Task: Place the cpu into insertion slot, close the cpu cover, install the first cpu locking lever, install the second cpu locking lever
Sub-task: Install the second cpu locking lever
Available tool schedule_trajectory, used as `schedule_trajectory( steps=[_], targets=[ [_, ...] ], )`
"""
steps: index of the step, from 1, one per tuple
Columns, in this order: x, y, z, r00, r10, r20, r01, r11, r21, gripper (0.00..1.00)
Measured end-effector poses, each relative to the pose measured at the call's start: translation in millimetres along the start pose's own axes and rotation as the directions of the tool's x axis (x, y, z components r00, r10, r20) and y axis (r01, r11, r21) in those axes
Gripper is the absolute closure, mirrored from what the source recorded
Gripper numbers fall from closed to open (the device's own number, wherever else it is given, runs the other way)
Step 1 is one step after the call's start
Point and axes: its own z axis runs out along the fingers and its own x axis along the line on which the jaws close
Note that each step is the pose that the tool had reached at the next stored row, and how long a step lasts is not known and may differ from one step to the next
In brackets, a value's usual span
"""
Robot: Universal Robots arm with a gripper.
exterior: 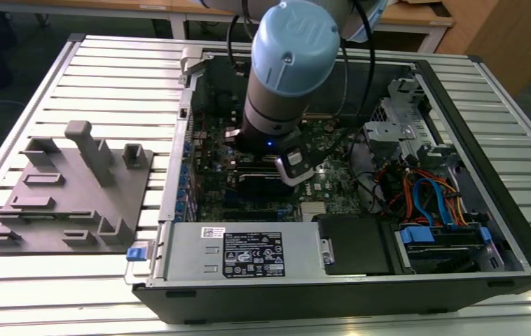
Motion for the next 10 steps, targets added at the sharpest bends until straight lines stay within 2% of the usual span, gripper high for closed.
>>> schedule_trajectory(
  steps=[10],
  targets=[
    [1.2, -1.5, 3.3, 1.0000, 0.000, -0.0004, 0.000, 1.0000, -0.0051, 0.89]
  ],
)
